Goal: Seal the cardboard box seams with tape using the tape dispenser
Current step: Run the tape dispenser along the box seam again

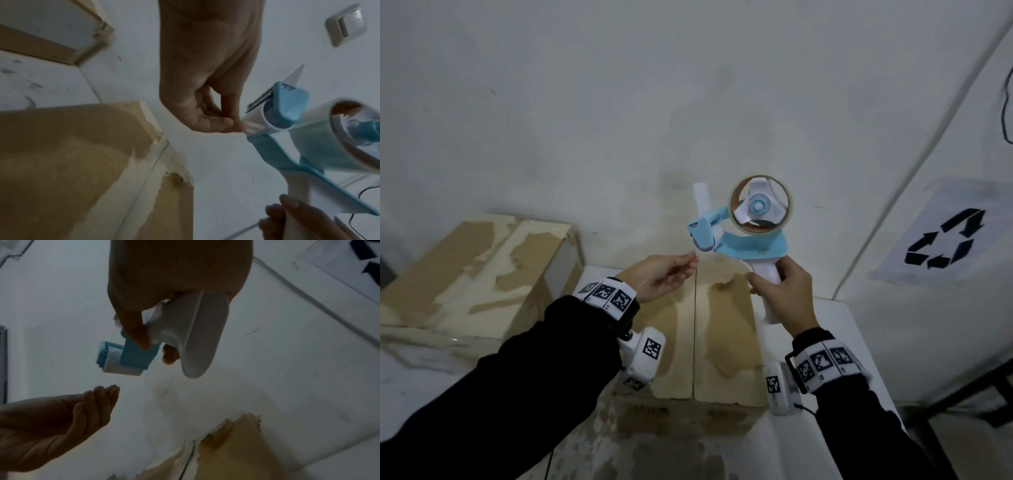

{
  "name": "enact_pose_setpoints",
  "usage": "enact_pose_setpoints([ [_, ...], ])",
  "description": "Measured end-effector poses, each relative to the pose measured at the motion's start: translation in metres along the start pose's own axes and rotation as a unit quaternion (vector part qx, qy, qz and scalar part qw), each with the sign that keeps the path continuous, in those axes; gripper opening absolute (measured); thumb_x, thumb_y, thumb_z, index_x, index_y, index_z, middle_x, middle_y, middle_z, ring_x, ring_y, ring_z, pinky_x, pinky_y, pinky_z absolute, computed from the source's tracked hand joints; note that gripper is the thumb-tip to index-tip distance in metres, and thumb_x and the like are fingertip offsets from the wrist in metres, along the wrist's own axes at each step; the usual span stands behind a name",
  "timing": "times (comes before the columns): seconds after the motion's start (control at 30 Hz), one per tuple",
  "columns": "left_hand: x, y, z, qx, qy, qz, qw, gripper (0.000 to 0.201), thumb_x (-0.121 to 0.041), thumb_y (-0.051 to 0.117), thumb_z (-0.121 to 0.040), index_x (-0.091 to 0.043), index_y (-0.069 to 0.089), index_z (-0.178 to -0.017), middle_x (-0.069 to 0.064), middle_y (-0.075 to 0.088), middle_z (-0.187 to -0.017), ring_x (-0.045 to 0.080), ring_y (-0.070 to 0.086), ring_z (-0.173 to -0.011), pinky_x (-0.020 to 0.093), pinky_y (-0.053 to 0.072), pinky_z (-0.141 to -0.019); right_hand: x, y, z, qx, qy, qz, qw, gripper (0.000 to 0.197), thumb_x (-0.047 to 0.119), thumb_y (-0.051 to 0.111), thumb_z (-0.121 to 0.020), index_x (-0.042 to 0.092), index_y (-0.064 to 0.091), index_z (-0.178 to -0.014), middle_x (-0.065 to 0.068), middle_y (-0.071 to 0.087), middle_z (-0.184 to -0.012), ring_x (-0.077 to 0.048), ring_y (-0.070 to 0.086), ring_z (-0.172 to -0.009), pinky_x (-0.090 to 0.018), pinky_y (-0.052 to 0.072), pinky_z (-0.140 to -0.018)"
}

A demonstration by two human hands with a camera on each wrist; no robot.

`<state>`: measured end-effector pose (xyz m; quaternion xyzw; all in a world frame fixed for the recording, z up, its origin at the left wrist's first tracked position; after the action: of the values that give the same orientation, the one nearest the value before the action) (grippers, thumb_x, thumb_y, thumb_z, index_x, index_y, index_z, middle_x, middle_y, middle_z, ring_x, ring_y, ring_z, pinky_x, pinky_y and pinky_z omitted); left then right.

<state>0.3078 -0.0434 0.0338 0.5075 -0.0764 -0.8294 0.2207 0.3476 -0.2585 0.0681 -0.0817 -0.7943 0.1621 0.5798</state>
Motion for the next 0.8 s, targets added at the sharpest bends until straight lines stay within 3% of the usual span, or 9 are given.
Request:
enact_pose_setpoints([
  [0.07, -0.005, -0.002, -0.001, -0.028, 0.015, -0.018, 0.999, 0.012, -0.02, 0.06, -0.089, -0.012, 0.066, -0.081, -0.008, 0.065, -0.056, 0.0, 0.058, -0.05, 0.011, 0.047, -0.052, 0.002, 0.005, -0.009, 0.06, -0.005, -0.003, 0.998, 0.027, 0.003, 0.073, -0.075, 0.024, 0.059, -0.084, -0.002, 0.068, -0.077, -0.015, 0.067, -0.062, -0.031, 0.054, -0.056],
  [0.2, -0.021, -0.006, -0.007, -0.085, 0.065, -0.096, 0.99, 0.011, -0.012, 0.057, -0.09, -0.009, 0.064, -0.081, -0.006, 0.062, -0.049, 0.0, 0.054, -0.04, 0.01, 0.044, -0.045, 0.006, 0.007, -0.026, 0.102, -0.018, 0.027, 0.994, 0.02, 0.009, 0.072, -0.078, 0.018, 0.058, -0.09, -0.007, 0.063, -0.072, -0.008, 0.055, -0.043, -0.022, 0.046, -0.042],
  [0.33, -0.036, -0.011, -0.015, -0.147, 0.139, -0.234, 0.951, 0.011, -0.001, 0.058, -0.084, 0.004, 0.067, -0.084, -0.002, 0.06, -0.045, 0.001, 0.05, -0.034, 0.012, 0.047, -0.046, 0.004, 0.009, -0.038, 0.133, -0.045, 0.077, 0.987, 0.016, 0.014, 0.074, -0.078, 0.012, 0.059, -0.073, -0.001, 0.06, -0.059, -0.002, 0.052, -0.039, -0.018, 0.042, -0.041],
  [0.43, -0.038, -0.012, -0.023, -0.161, 0.15, -0.255, 0.942, 0.012, 0.001, 0.058, -0.084, 0.006, 0.067, -0.09, -0.005, 0.058, -0.038, 0.002, 0.05, -0.034, 0.012, 0.048, -0.045, -0.003, 0.005, -0.049, 0.148, -0.051, 0.1, 0.983, 0.017, 0.017, 0.074, -0.078, 0.007, 0.061, -0.073, -0.001, 0.061, -0.058, -0.003, 0.052, -0.039, -0.02, 0.045, -0.042],
  [0.57, -0.038, -0.008, -0.036, -0.171, 0.159, -0.255, 0.938, 0.013, 0.002, 0.06, -0.083, 0.01, 0.067, -0.09, 0.006, 0.06, -0.055, 0.009, 0.051, -0.045, 0.012, 0.048, -0.047, -0.012, 0.001, -0.065, 0.166, -0.052, 0.113, 0.978, 0.015, 0.016, 0.075, -0.078, 0.013, 0.061, -0.073, -0.002, 0.062, -0.06, -0.003, 0.054, -0.04, -0.024, 0.047, -0.044],
  [0.7, -0.044, -0.06, -0.044, -0.253, 0.193, -0.272, 0.908, 0.012, -0.004, 0.064, -0.083, 0.004, 0.071, -0.077, 0.003, 0.062, -0.054, 0.012, 0.054, -0.05, 0.024, 0.05, -0.059, -0.029, -0.026, -0.087, 0.159, -0.041, 0.118, 0.979, 0.023, 0.012, 0.076, -0.078, 0.017, 0.057, -0.066, -0.003, 0.06, -0.054, -0.005, 0.052, -0.036, -0.022, 0.045, -0.043],
  [0.8, -0.043, -0.084, -0.051, -0.228, 0.172, -0.313, 0.906, 0.016, -0.005, 0.062, -0.086, 0.001, 0.069, -0.072, 0.014, 0.066, -0.071, 0.02, 0.056, -0.059, 0.021, 0.053, -0.059, -0.047, -0.037, -0.099, 0.166, -0.028, 0.128, 0.977, 0.025, 0.009, 0.075, -0.079, 0.014, 0.056, -0.064, -0.007, 0.059, -0.051, -0.008, 0.052, -0.035, -0.026, 0.044, -0.044],
])
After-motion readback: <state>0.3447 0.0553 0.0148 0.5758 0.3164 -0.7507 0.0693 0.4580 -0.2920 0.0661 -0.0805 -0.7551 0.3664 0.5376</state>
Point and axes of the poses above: each hand's wrist, its own z-axis away from the middle knuckle, its own y-axis out of the palm, x = y × z, the point moved 5 cm from there along -z, towards the middle knuckle
